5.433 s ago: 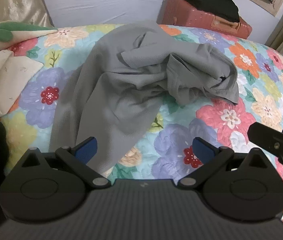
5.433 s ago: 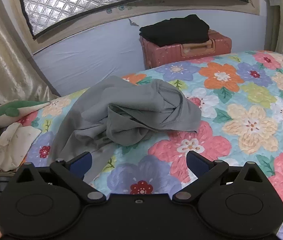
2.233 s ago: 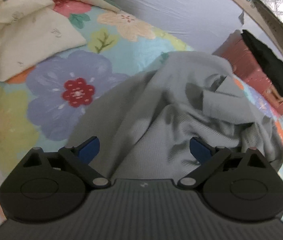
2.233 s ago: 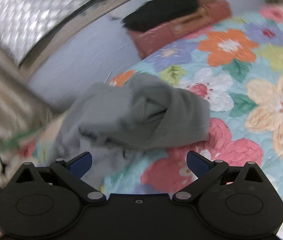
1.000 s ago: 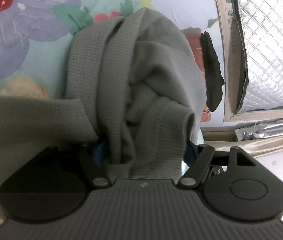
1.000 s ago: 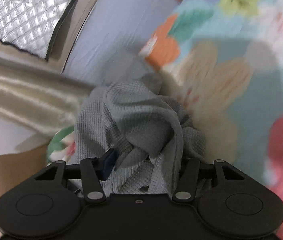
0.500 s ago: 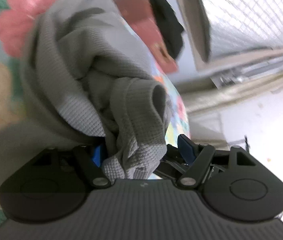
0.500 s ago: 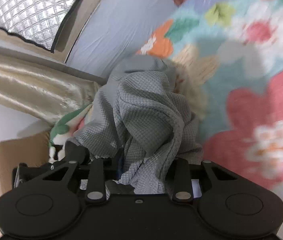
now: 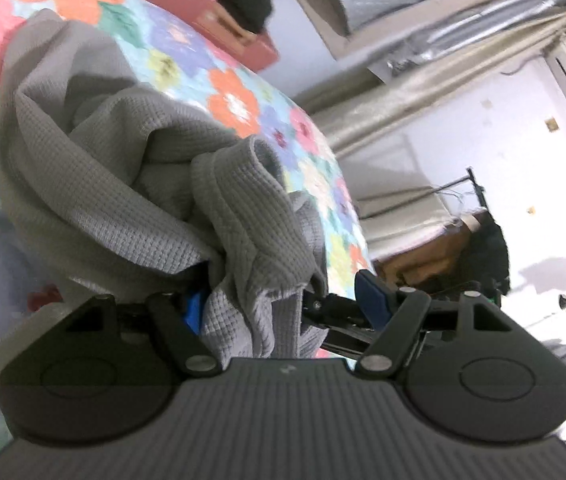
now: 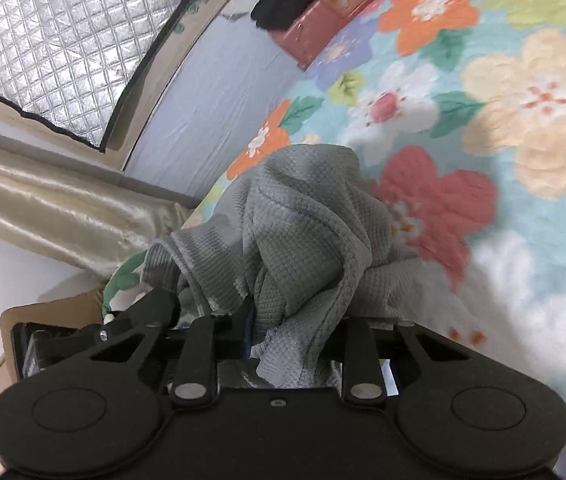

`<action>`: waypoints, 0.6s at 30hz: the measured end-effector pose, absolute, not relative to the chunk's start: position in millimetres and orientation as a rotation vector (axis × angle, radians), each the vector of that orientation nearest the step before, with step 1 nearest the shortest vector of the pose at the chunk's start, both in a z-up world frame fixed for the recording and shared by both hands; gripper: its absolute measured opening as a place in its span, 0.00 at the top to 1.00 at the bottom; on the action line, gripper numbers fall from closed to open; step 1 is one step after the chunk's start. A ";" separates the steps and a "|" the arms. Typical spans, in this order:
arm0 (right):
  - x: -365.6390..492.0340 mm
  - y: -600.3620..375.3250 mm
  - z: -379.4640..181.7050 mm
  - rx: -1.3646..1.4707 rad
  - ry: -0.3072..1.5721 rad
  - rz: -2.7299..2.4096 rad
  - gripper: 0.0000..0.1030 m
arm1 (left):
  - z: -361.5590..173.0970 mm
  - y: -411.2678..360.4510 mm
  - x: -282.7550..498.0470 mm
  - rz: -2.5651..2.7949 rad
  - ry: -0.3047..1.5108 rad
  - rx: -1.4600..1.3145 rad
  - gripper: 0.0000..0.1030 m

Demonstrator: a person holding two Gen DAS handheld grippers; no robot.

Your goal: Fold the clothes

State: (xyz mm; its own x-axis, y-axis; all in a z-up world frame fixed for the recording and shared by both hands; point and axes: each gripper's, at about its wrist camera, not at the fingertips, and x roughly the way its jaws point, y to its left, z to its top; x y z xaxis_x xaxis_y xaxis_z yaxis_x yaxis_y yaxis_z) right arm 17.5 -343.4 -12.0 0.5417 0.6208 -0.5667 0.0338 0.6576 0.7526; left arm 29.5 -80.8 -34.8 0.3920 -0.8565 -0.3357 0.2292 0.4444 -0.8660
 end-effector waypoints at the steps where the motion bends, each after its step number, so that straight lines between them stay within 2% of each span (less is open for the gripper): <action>1: 8.8 -347.5 -7.7 0.792 0.936 0.378 0.72 | -29.4 -84.9 22.9 -0.816 0.892 -0.826 0.30; 7: -29.8 -363.3 13.5 0.704 0.899 0.305 0.76 | -2.6 -115.3 -11.4 -0.913 0.859 -0.768 0.30; 14: -92.0 -408.5 19.8 0.770 0.878 0.243 0.76 | 7.6 -164.5 -38.0 -1.074 0.945 -0.763 0.30; 18: -147.8 -410.4 29.5 0.638 0.786 0.165 0.77 | 8.4 -190.0 -70.2 -1.173 0.999 -0.708 0.30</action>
